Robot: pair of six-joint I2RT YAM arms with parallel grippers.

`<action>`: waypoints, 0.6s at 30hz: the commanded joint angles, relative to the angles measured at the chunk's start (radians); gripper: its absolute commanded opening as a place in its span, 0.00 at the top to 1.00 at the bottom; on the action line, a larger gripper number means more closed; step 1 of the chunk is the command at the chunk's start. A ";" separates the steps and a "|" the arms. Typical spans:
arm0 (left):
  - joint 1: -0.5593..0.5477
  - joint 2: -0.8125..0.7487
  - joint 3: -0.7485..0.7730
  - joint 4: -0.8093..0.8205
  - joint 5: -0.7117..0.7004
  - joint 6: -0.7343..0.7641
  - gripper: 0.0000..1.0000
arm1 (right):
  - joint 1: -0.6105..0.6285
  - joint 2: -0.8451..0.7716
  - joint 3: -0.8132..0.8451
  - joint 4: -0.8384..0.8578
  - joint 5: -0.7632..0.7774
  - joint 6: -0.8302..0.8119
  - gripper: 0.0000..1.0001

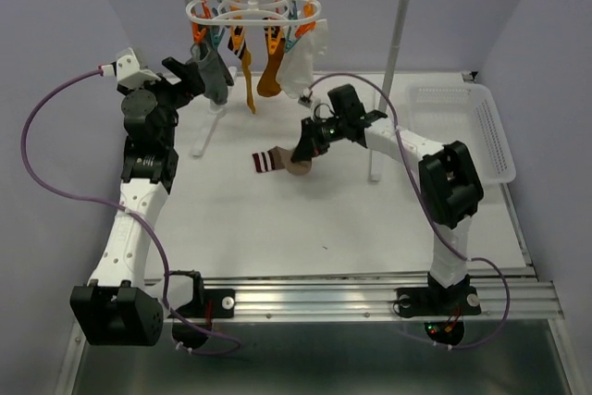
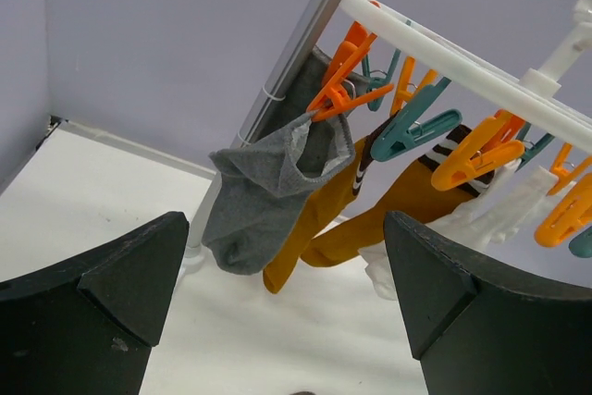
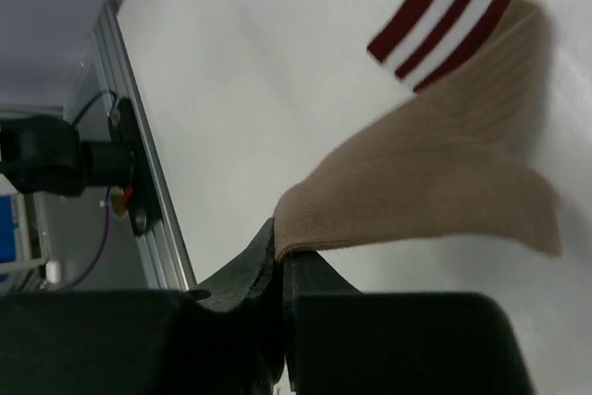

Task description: Clip the socks to the hanger

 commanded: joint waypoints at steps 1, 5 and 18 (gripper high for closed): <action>0.006 -0.022 -0.008 0.047 0.012 -0.014 0.01 | -0.001 -0.114 -0.224 -0.022 -0.024 -0.044 0.95; 0.006 -0.013 -0.008 0.070 0.042 -0.021 0.01 | -0.001 -0.210 -0.372 -0.030 0.014 -0.051 0.95; 0.006 0.056 0.028 0.087 0.111 -0.018 0.01 | -0.061 -0.355 -0.199 -0.033 0.396 0.124 0.96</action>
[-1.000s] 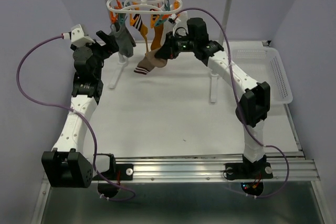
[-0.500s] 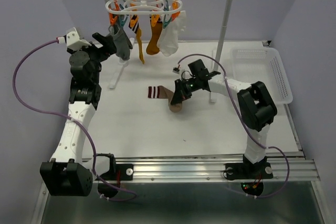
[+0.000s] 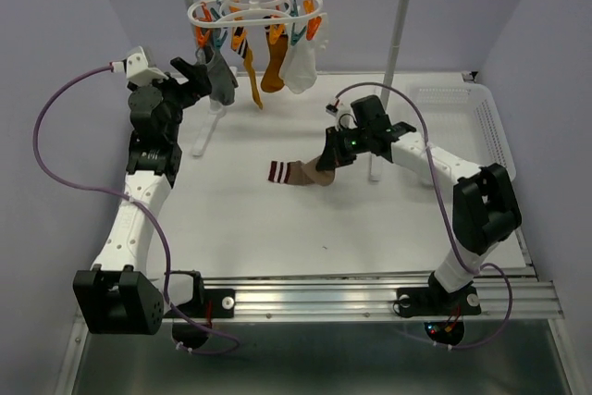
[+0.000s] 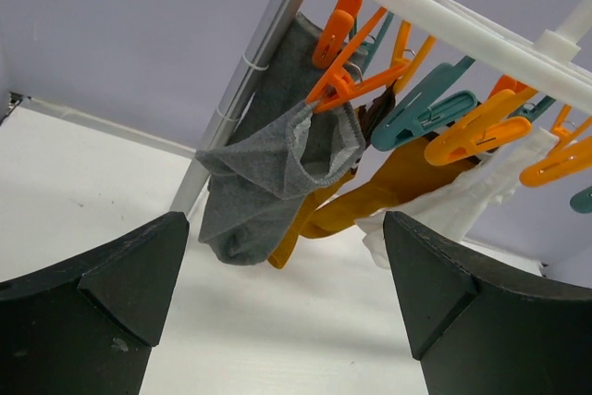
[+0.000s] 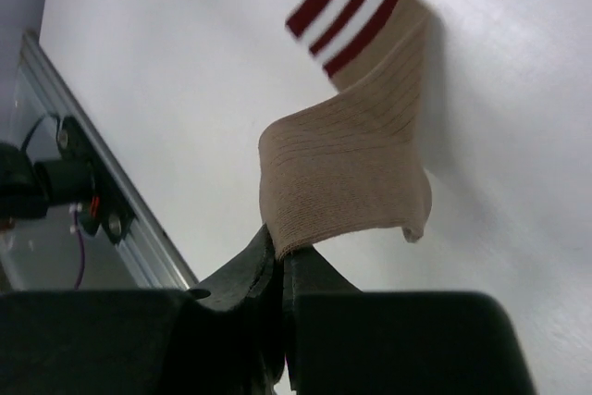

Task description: Clip the socks to the hanger

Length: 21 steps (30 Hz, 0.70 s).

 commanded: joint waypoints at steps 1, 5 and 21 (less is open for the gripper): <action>0.006 0.004 0.038 0.063 0.048 0.003 0.01 | -0.029 -0.063 0.153 0.048 0.207 0.079 0.96; 0.006 0.012 0.042 0.065 0.045 0.006 0.01 | -0.038 -0.082 0.242 0.054 0.341 0.069 0.96; 0.006 0.047 0.065 0.065 0.068 -0.007 0.01 | 0.012 -0.005 0.078 0.218 0.023 0.075 0.87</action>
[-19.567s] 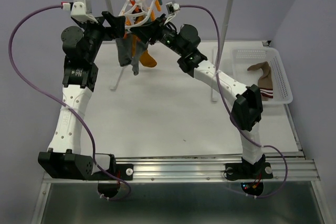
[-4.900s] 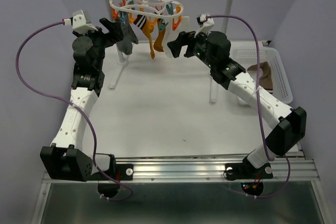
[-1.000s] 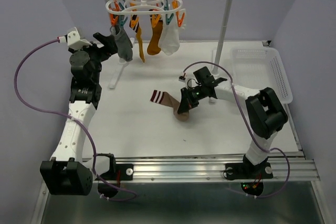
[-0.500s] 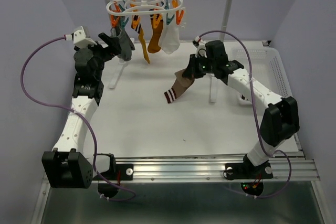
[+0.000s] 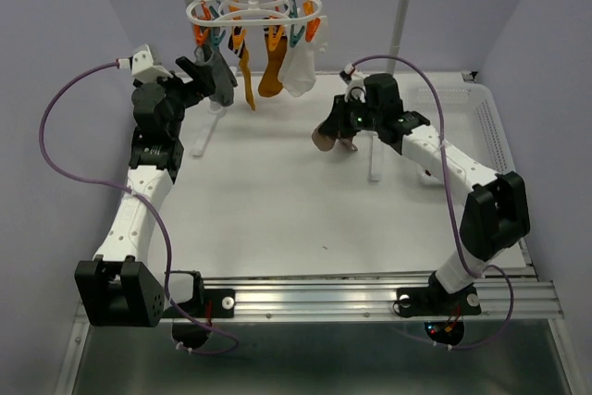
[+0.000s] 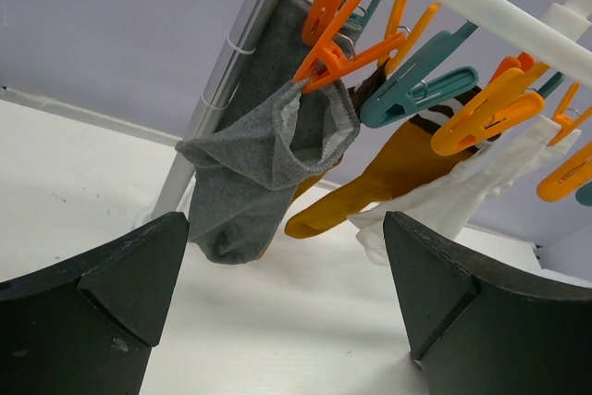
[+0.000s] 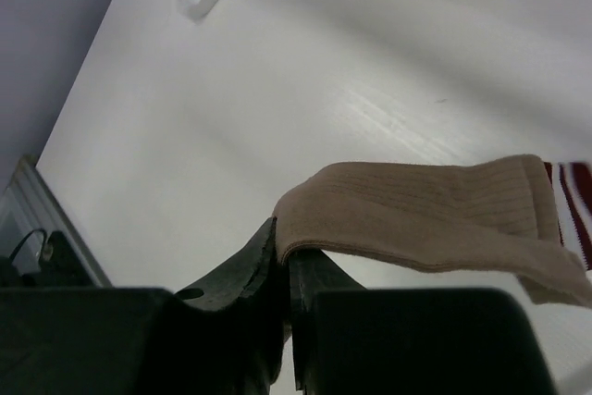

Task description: Clip the socks to the hanger

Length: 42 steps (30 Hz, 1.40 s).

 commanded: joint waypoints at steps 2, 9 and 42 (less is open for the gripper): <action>0.006 0.016 0.066 0.059 0.030 -0.010 0.01 | 0.078 0.103 -0.079 0.109 -0.227 0.028 0.84; 0.006 0.058 0.100 0.062 0.044 -0.012 0.01 | 0.218 0.342 0.041 0.154 -0.449 0.061 0.76; 0.006 0.090 0.180 0.061 0.122 0.005 0.01 | 0.132 0.298 0.146 -0.131 0.524 -0.130 0.00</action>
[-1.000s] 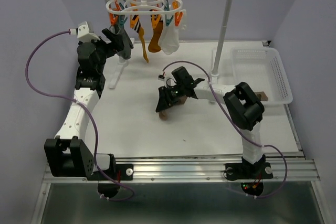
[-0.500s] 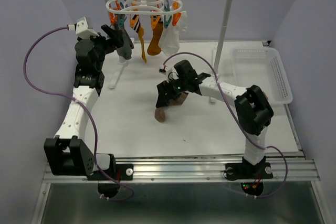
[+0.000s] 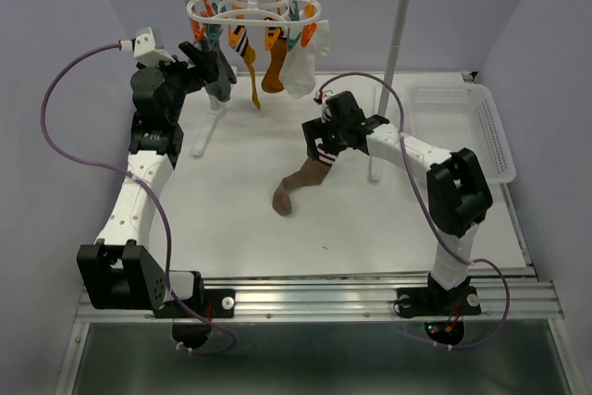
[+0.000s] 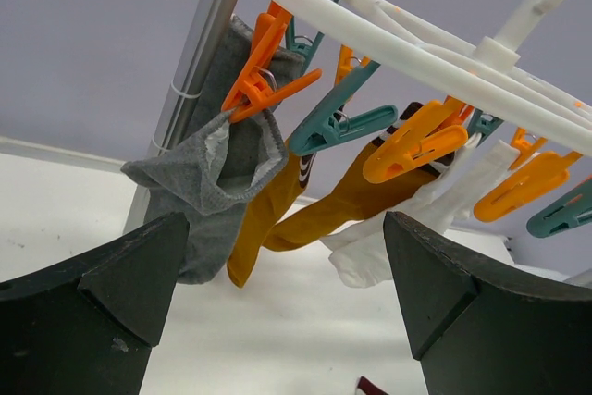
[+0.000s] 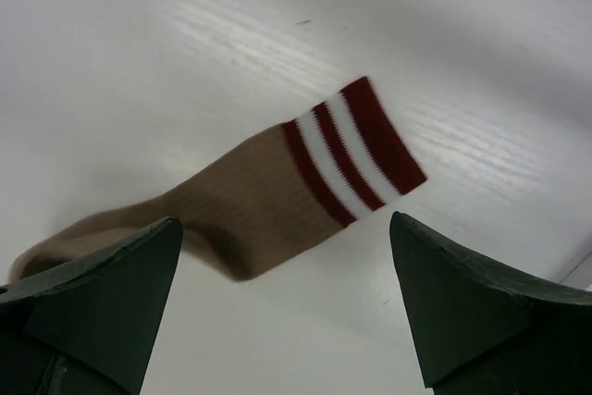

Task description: Clip the socks to the hanger

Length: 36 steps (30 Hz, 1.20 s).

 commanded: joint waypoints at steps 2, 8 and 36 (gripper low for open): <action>0.006 -0.003 0.059 0.041 0.045 0.005 0.01 | 0.022 0.141 0.123 0.035 0.161 0.014 0.00; 0.008 -0.011 0.044 0.056 0.051 -0.002 0.01 | 0.123 0.121 0.018 0.046 0.216 -0.107 0.00; 0.006 -0.060 -0.002 0.062 0.047 0.043 0.01 | 0.164 -0.233 -0.053 0.350 0.219 -0.184 0.00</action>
